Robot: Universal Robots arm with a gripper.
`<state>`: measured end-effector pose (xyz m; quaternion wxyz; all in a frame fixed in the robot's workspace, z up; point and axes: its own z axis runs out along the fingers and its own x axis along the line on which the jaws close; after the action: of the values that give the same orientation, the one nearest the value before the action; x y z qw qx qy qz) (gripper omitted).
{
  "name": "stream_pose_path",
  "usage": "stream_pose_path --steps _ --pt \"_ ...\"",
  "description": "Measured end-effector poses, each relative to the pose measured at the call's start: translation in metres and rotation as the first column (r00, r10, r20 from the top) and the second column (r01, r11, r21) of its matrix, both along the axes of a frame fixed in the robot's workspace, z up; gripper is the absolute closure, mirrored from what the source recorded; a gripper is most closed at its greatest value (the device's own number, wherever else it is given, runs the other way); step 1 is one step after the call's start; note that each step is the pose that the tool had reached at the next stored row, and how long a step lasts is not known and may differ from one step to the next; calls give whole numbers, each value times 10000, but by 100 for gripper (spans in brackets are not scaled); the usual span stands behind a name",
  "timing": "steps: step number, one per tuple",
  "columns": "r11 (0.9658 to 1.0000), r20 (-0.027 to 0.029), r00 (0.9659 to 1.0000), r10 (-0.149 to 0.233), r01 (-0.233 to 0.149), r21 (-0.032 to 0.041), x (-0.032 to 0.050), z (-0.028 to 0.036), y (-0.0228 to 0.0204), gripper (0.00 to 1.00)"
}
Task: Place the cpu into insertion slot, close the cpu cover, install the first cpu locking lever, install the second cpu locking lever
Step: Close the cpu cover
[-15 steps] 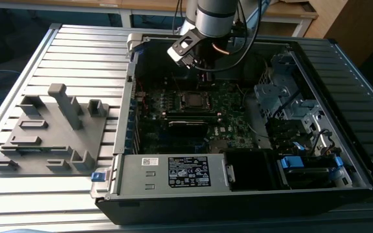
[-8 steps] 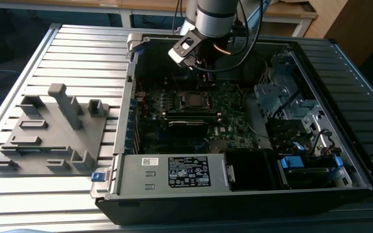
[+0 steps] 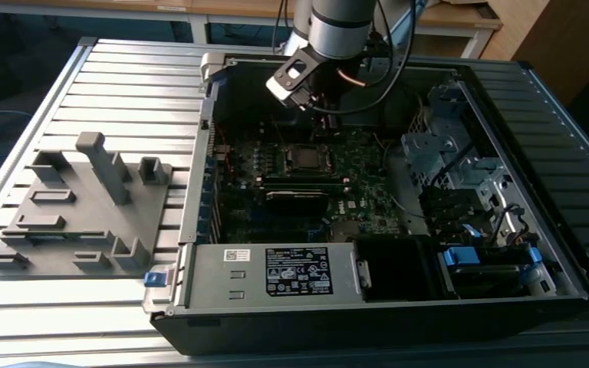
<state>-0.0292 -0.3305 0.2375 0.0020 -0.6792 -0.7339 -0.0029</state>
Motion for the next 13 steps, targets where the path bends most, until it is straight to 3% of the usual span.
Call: stream_pose_path --steps 3,13 --pt "9996 0 9996 280 -280 0 0 0 0 90" --pt "9996 0 9996 300 -300 0 0 0 0 90"
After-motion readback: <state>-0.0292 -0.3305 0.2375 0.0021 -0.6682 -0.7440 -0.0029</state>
